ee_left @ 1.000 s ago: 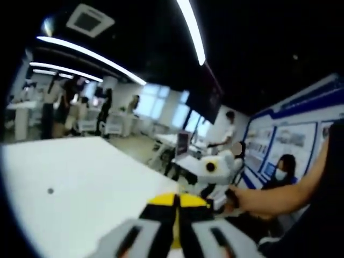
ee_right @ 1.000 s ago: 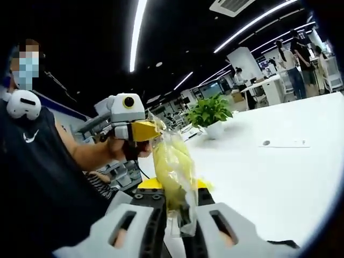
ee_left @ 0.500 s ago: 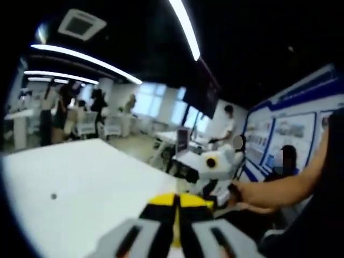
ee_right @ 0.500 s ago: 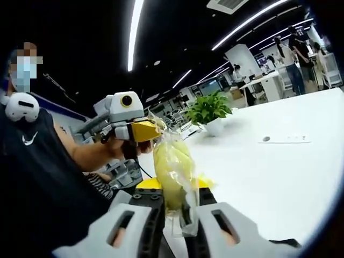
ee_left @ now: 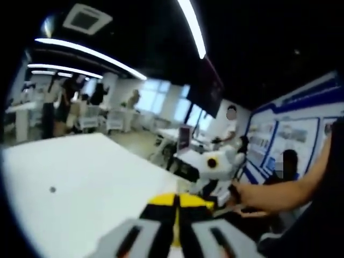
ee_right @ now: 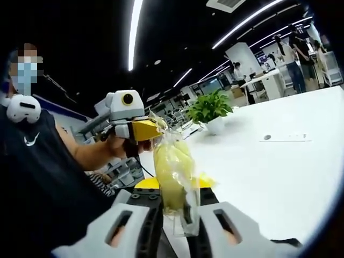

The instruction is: Compare the silicone blocks by pressing each to a similar depth, holding the contact briefly, and releasing to observe deformation and rebound differences across the visible hardness samples.

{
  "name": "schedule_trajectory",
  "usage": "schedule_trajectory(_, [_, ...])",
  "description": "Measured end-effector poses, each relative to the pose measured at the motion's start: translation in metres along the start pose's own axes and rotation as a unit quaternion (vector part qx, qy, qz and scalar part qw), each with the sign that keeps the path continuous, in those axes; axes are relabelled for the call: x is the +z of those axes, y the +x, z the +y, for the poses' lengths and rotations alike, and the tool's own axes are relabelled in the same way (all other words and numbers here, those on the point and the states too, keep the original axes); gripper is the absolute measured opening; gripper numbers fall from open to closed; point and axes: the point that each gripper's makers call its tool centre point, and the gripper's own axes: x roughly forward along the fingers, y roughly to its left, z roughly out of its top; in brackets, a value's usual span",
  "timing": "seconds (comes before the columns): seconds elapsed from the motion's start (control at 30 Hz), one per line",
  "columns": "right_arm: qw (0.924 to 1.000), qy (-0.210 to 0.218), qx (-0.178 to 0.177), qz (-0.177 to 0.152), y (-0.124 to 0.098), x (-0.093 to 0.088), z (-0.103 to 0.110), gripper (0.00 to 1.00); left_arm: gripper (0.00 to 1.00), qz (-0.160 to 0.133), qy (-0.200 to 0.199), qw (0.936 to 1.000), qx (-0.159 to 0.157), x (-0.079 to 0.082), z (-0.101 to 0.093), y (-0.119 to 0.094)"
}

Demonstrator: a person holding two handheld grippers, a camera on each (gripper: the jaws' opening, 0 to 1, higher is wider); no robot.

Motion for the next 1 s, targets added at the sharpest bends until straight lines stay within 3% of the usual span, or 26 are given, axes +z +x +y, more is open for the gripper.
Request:
schedule_trajectory(0.13, [1.0000,-0.001,0.001,0.002,0.000,-0.001,-0.001,0.09,0.00,0.004,0.027,0.9996,0.009,-0.001,-0.001,0.000])
schedule_trajectory(0.4, [0.9997,-0.013,0.001,-0.021,0.002,0.005,-0.003,0.12,0.00,0.000,0.018,0.9998,0.009,0.005,-0.001,-0.001])
schedule_trajectory(0.83, [0.9988,-0.039,-0.004,-0.029,0.007,0.006,-0.004,0.18,0.00,-0.005,0.011,0.9999,0.004,0.008,-0.005,-0.002])
schedule_trajectory(1.0, [0.9977,-0.044,-0.012,-0.050,0.008,0.013,-0.007,0.30,0.00,-0.007,0.014,0.9999,0.001,0.009,-0.009,0.000])
